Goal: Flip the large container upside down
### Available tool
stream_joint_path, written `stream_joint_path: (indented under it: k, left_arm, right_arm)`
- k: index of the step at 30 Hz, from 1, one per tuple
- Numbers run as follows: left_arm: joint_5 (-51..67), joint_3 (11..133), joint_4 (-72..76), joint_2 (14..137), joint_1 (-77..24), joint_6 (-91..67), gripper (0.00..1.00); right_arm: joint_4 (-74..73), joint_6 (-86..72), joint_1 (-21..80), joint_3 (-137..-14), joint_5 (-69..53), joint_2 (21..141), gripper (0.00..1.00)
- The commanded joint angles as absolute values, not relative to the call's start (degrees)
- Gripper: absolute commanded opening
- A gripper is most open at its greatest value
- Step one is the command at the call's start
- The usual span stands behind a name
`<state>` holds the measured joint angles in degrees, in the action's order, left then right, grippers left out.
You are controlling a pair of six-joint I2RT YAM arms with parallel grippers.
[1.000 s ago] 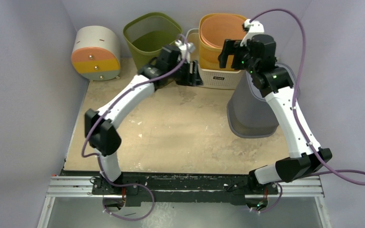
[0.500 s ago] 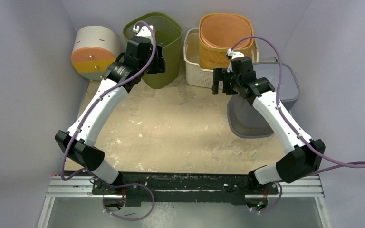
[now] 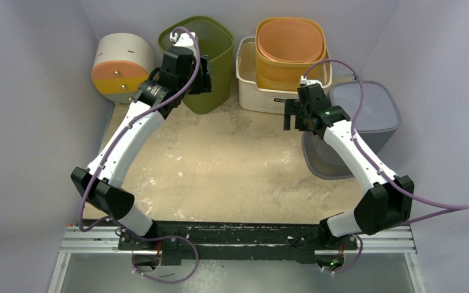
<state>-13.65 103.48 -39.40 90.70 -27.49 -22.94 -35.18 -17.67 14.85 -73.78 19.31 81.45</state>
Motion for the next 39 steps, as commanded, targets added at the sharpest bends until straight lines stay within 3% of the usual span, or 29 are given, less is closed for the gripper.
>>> stream_joint_path:
  k: [1, 8, 14, 20, 30, 39]
  left_arm:
    - [-12.8, 105.1, -36.0, 90.7, -27.1, -22.2, 0.61]
    - [-12.8, 106.9, -36.6, 91.9, -26.8, -21.5, 0.61]
    - [-11.7, 111.9, -37.1, 94.3, -26.7, -18.6, 0.64]
    - [-11.9, 118.7, -37.2, 98.9, -26.6, -9.6, 0.63]
    - [-3.2, 129.3, -36.1, 110.7, -26.2, 4.7, 0.68]
    - [-1.9, 133.5, -31.9, 116.3, -25.0, 4.7, 0.68]
  right_arm:
    - [-34.2, -17.2, 8.5, -71.6, 24.3, 77.8, 1.00]
    - [-33.6, -16.9, 5.0, -70.9, 26.2, 78.5, 1.00]
    - [-30.0, -14.3, 4.6, -73.7, 20.3, 77.1, 1.00]
    - [-29.5, -12.8, 5.2, -82.8, 8.2, 77.8, 1.00]
    - [-30.5, -14.4, 6.3, -95.6, 5.7, 82.0, 1.00]
    - [-32.0, -13.7, 6.3, -103.4, 6.4, 85.9, 1.00]
